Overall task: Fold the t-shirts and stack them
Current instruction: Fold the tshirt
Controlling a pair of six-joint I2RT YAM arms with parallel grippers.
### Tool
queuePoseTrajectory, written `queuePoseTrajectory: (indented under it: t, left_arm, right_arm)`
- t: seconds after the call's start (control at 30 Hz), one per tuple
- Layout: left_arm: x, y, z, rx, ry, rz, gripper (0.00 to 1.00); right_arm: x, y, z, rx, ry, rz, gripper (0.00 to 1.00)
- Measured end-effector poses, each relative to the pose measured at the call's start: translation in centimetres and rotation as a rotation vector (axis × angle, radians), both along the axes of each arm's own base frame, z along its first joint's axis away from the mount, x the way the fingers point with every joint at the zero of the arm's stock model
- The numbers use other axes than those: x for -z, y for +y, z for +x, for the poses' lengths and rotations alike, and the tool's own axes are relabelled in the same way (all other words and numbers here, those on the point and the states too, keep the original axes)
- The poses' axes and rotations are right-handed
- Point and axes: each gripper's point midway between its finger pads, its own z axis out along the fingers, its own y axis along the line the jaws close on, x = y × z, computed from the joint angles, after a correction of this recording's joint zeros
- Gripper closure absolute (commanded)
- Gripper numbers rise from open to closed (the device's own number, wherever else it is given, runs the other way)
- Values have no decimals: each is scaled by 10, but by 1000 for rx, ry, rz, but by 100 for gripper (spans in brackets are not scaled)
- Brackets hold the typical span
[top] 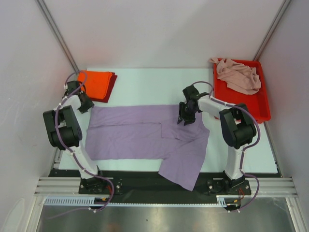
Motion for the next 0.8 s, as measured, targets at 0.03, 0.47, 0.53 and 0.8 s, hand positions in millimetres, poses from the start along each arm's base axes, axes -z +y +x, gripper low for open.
queuePoseTrajectory:
  t: [0.03, 0.47, 0.53, 0.8]
  left_arm:
    - [1, 0, 0, 0, 1, -1, 56]
    - [21, -7, 16, 42, 6, -52, 70]
    - [24, -7, 17, 44, 9, -55, 80]
    - [22, -1, 26, 34, 1, -40, 100]
  right_arm:
    - [0, 0, 0, 0, 0, 0, 52]
    - [1, 1, 0, -2, -1, -7, 51]
    - [1, 0, 0, -2, 1, -11, 51]
    - [1, 0, 0, -2, 6, -17, 51]
